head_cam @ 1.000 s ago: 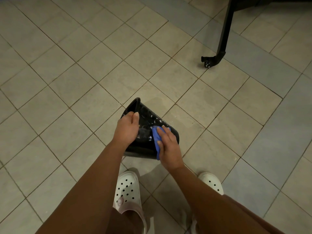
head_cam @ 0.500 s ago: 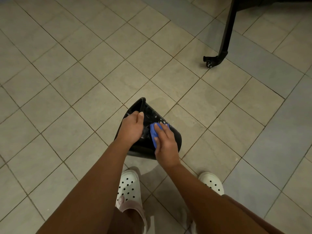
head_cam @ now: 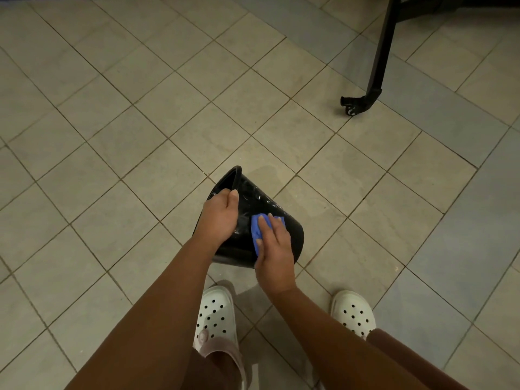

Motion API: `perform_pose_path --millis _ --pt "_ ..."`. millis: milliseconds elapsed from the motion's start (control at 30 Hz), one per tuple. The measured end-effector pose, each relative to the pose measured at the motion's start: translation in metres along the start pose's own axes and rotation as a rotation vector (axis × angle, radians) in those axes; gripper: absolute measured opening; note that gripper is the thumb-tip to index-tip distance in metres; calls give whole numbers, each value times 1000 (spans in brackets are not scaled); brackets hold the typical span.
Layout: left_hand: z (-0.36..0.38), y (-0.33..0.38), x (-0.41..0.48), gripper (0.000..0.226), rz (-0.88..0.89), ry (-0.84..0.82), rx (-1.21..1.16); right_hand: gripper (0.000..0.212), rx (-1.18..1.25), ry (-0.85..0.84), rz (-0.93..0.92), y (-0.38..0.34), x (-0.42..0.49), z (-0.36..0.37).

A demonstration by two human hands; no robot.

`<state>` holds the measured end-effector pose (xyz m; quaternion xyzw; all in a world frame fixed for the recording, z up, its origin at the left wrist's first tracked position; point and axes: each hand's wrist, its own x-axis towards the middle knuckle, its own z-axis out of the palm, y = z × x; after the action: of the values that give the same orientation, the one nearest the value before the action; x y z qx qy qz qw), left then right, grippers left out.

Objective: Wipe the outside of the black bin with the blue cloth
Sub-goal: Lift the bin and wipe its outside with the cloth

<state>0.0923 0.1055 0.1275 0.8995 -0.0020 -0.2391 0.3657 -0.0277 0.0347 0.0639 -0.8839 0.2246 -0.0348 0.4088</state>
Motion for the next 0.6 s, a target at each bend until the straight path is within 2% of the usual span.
perform_pose_path --millis 100,200,300,367,467,533,600 --pt "0 3 -2 40 -15 -9 -63 42 31 -59 -18 -3 31 -9" --pt "2 7 -6 38 -17 -35 -89 44 64 -108 161 7 46 -15" --pt "2 9 -5 39 1 -46 -67 46 16 -45 235 9 26 -16" --pt "0 7 -3 40 -13 -33 -67 52 -19 -21 160 11 2 -9" --pt "-1 3 -1 39 -57 -41 -111 71 -57 -97 -87 16 -22 3" --pt "0 3 -1 39 -57 -54 -149 60 22 -186 -182 12 -15 3" --pt "2 5 0 38 -48 -75 -175 59 -30 -168 -301 0 -2 0"
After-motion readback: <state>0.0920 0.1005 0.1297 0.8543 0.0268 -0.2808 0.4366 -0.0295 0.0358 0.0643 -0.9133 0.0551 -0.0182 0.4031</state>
